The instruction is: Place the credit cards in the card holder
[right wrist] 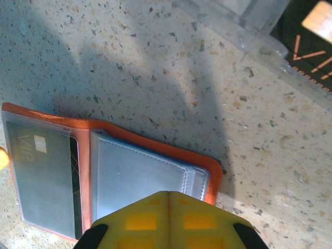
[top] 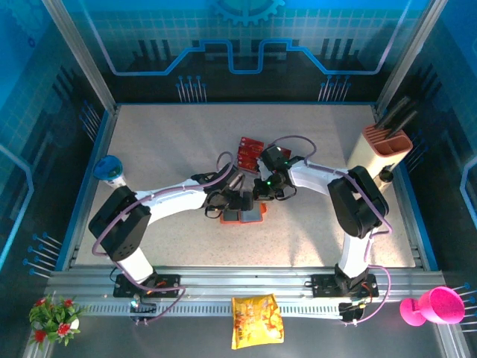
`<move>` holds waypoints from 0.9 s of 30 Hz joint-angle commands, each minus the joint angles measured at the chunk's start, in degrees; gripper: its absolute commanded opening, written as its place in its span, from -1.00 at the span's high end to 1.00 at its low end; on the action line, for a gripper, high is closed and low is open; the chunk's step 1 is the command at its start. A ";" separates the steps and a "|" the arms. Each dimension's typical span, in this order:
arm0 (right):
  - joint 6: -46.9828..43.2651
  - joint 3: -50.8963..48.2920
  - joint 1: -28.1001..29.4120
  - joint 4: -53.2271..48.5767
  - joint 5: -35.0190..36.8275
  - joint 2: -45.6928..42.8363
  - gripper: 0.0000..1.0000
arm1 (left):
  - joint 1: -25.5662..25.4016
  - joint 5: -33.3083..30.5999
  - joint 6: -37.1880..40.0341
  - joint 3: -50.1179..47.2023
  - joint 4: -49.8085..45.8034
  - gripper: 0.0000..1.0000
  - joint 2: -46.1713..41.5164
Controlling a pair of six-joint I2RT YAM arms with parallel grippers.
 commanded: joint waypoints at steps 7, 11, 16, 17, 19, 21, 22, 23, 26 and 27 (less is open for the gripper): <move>1.67 -0.50 2.73 1.14 -1.63 3.67 1.00 | -0.35 -2.82 2.18 -1.60 -1.04 -0.98 1.74; 2.38 -0.32 3.53 1.45 -1.63 4.23 1.00 | -0.42 -3.15 2.34 -2.22 -0.75 -0.99 2.51; 2.67 -0.06 3.54 1.33 -1.48 4.34 1.00 | -0.40 -4.77 2.16 -3.22 -1.12 -0.99 3.00; 2.67 0.03 3.54 1.24 -1.50 4.33 1.00 | -0.32 -5.24 2.11 -3.37 -1.27 -0.98 3.09; 2.77 0.12 3.53 1.15 -1.45 4.45 1.00 | -0.30 -5.89 2.08 -3.67 -1.64 -0.98 3.21; 2.84 0.20 3.53 1.15 -1.45 4.47 1.00 | -0.35 -6.12 2.03 -4.13 -1.63 -0.99 3.14; 2.85 0.29 3.54 1.06 -1.41 4.41 1.00 | -0.26 -6.20 2.08 -4.37 -1.63 -0.98 3.23; 2.81 0.46 3.54 0.93 -1.43 4.47 1.00 | -0.28 -6.22 2.07 -4.60 -1.60 -0.99 3.26; 2.82 1.06 3.45 0.35 -1.43 3.81 1.00 | -0.30 -6.21 1.90 -5.46 -1.17 -0.99 3.13; 2.82 1.26 3.39 0.19 -1.45 3.39 1.00 | -0.32 -6.12 1.83 -5.62 -1.07 -0.98 3.15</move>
